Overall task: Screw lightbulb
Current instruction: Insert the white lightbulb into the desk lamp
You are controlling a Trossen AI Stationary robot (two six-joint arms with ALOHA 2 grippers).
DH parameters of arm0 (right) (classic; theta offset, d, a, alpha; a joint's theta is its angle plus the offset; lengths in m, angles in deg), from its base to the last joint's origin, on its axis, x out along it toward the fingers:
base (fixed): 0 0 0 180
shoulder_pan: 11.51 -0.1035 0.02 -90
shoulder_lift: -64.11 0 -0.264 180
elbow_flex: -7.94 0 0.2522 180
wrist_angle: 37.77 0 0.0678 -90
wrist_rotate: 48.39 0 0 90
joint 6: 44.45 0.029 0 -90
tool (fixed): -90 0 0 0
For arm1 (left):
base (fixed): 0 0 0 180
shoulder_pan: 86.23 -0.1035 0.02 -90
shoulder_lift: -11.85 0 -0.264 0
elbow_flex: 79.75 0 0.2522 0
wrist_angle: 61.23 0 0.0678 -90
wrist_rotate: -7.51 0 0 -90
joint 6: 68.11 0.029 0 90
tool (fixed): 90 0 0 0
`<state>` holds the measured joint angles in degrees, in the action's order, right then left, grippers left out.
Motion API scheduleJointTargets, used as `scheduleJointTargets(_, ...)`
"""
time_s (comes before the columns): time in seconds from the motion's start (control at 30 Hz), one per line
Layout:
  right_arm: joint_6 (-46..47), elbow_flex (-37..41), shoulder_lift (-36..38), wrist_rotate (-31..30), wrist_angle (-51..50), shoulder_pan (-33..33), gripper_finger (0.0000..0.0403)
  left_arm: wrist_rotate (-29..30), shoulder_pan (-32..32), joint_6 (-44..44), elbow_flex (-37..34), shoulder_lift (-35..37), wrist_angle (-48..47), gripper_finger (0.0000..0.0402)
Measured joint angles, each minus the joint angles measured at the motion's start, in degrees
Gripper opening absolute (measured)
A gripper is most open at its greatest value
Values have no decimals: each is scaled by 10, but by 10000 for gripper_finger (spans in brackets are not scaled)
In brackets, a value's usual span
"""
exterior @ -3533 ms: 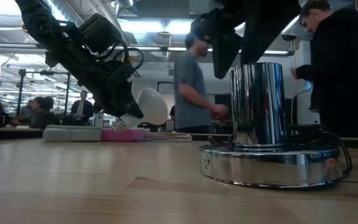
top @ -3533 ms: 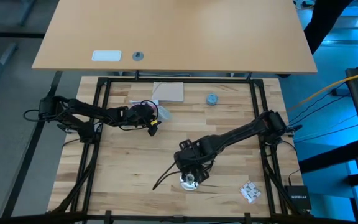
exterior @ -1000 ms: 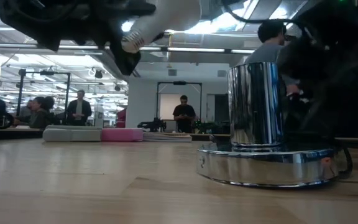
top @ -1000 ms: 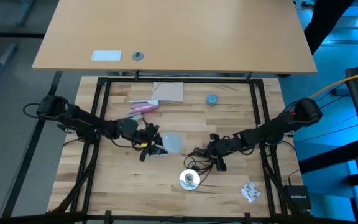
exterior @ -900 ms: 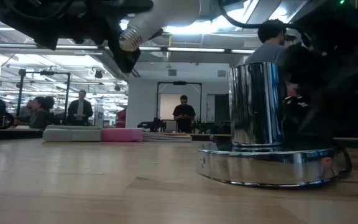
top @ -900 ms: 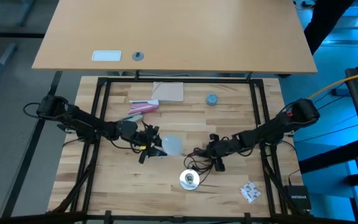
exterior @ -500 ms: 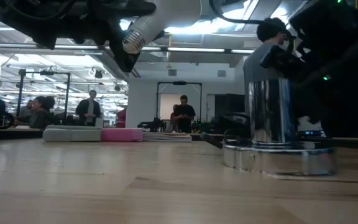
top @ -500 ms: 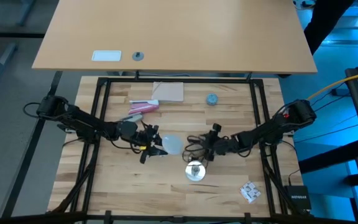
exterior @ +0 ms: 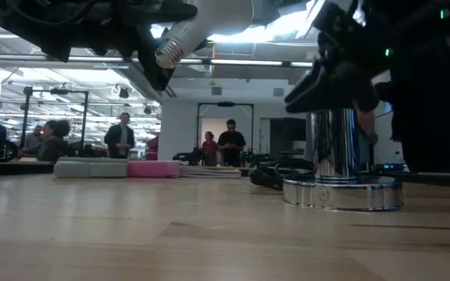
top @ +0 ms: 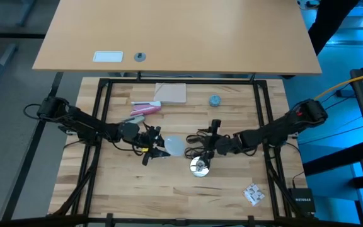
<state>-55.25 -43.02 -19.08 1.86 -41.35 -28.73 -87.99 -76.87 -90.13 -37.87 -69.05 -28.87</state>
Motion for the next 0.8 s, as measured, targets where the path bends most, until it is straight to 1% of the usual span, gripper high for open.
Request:
scheduleJointTargets(0.07,2,-34,23,-2,-108,0,198,0,0,0,0,0,0,155)
scheduleJointTargets(0.13,22,-69,42,22,-226,0,198,0,0,0,0,0,0,155)
scheduleJointTargets(0.2,58,-99,52,79,-320,0,198,0,0,0,0,0,0,155)
scheduleJointTargets(0.27,93,-117,54,153,-378,0,198,0,0,4,0,0,0,155)
scheduleJointTargets(0.33,122,-118,53,223,-401,-4,198,0,0,12,0,0,0,155)
scheduleJointTargets(0.37,135,-116,51,243,-405,-9,198,0,0,14,0,0,0,155)
scheduleJointTargets(0.4,149,-113,47,251,-401,-15,198,0,0,16,0,0,0,155)
scheduleJointTargets(0.67,237,-88,-5,243,-395,-74,198,0,0,27,0,0,-1,155)
scheduleJointTargets(0.8,241,-88,-39,234,-344,-92,198,0,0,27,0,0,-2,155)
